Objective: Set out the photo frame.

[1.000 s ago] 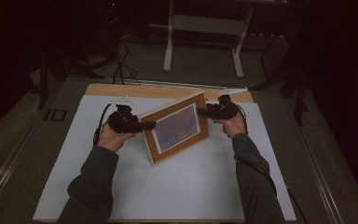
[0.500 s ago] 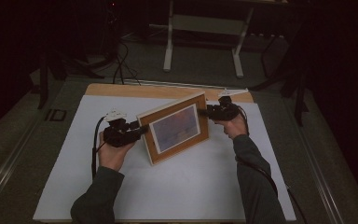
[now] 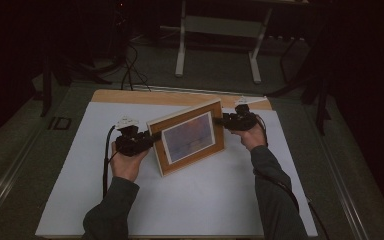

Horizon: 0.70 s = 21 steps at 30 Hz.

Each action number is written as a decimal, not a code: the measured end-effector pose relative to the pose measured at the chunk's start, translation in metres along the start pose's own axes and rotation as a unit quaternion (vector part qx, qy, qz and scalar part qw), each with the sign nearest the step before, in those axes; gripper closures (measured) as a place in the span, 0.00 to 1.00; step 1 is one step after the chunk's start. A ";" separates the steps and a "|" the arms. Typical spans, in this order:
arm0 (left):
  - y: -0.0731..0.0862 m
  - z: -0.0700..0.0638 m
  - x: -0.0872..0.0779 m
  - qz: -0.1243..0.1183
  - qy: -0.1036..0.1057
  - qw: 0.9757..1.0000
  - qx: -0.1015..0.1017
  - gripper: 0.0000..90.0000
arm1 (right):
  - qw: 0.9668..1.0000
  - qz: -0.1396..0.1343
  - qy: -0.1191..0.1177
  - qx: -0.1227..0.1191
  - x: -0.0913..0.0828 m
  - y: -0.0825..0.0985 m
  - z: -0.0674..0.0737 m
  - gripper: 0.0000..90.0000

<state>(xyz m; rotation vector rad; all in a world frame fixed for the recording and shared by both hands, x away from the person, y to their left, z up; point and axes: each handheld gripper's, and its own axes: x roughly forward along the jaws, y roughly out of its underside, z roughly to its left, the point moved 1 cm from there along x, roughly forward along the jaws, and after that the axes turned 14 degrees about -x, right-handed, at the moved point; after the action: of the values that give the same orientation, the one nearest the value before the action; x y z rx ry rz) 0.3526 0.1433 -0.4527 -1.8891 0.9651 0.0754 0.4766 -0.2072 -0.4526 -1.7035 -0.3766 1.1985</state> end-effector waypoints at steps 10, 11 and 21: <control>-0.011 0.012 0.005 0.012 0.021 1.000 0.017 0.75 | 1.000 0.008 0.016 0.000 -0.004 0.001 0.005 0.68; -0.012 0.014 0.005 0.012 0.023 0.999 0.019 0.75 | 1.000 0.010 0.018 -0.001 -0.005 0.001 0.006 0.68; -0.022 0.022 0.009 0.030 0.050 0.998 0.030 0.76 | 0.998 0.020 0.051 0.005 -0.009 0.000 0.015 0.68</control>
<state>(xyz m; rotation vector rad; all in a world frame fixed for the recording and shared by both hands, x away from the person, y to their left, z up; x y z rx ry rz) 0.3803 0.1598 -0.4521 -1.8238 1.0815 -0.0130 0.4596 -0.2056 -0.4481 -1.7635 -0.2747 1.1349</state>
